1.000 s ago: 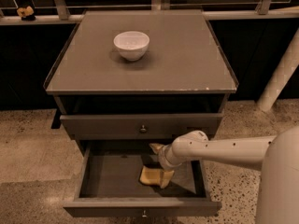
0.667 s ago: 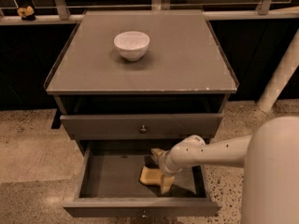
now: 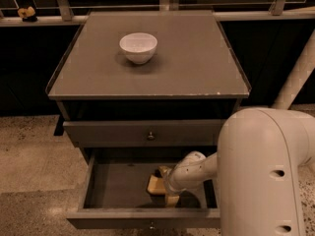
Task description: Pick sponge from middle drawer and place on counter
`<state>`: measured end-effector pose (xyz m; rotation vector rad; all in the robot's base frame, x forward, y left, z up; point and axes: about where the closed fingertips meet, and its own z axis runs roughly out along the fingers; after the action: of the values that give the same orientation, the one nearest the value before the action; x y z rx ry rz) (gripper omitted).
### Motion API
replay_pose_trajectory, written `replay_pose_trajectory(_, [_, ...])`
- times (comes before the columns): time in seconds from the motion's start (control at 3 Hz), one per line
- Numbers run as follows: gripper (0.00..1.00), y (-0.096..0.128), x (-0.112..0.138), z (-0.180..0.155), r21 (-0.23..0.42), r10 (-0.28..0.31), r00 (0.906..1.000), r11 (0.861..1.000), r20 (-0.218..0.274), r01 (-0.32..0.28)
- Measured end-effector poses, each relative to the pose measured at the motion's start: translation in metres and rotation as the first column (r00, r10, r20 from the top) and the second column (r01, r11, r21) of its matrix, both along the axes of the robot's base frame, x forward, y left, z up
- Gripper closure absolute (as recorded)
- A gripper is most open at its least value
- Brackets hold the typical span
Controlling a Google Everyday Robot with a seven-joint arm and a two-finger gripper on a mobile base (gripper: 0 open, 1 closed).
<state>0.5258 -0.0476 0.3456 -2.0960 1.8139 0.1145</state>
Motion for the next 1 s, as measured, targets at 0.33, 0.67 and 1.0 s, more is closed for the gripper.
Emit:
replay_pose_trajectory(0.33, [0.0,0.0,0.0,0.0,0.0,0.0,1.0,1.0,0.0,0.0])
replay_pose_trajectory(0.67, [0.19,0.0,0.0,0.0,0.0,0.0,1.0,1.0,0.0,0.0])
replay_pose_trajectory(1.0, [0.42,0.0,0.0,0.0,0.0,0.0,1.0,1.0,0.0,0.0])
